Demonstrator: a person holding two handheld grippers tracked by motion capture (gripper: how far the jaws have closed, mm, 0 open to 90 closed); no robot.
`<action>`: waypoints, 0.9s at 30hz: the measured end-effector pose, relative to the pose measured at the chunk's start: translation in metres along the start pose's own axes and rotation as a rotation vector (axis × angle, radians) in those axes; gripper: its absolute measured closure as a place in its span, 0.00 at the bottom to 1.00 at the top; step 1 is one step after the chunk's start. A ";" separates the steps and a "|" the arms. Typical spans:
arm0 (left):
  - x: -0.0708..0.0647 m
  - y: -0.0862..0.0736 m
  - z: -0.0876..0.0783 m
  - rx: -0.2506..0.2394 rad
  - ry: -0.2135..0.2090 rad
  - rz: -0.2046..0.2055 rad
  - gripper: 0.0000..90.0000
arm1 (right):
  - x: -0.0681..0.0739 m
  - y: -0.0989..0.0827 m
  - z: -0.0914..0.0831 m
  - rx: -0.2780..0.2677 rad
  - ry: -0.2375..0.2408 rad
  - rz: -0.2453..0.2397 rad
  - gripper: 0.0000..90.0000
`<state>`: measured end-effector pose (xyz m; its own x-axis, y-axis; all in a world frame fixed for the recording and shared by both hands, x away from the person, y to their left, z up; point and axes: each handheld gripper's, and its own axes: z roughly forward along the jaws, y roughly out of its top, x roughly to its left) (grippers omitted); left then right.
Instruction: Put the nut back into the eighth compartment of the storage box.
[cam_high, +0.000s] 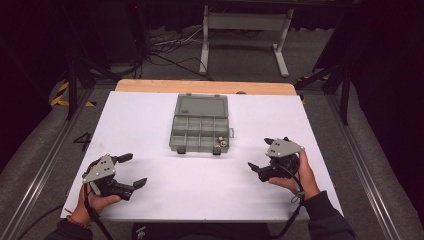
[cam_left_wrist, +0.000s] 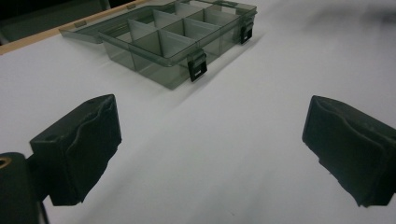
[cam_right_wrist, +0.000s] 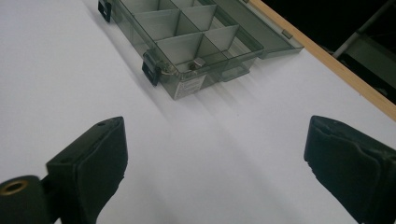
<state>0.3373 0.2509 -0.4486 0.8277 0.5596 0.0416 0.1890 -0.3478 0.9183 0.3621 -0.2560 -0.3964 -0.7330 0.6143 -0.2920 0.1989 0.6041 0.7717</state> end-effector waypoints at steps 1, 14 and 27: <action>0.000 0.000 0.000 0.000 0.000 -0.001 0.06 | 0.000 -0.004 -0.001 -0.005 -0.005 0.002 0.07; 0.001 0.001 0.001 -0.003 0.004 -0.005 0.06 | -0.003 -0.053 -0.019 -0.079 -0.050 0.110 0.05; 0.000 0.005 0.001 -0.017 0.006 -0.002 0.05 | 0.008 -0.073 -0.028 -0.126 -0.114 0.145 0.06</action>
<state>0.3391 0.2487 -0.4448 0.8239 0.5651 0.0425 0.1815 -0.3342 0.9249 0.3234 -0.3097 -0.4395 -0.6227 0.7481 -0.2293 0.2092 0.4416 0.8725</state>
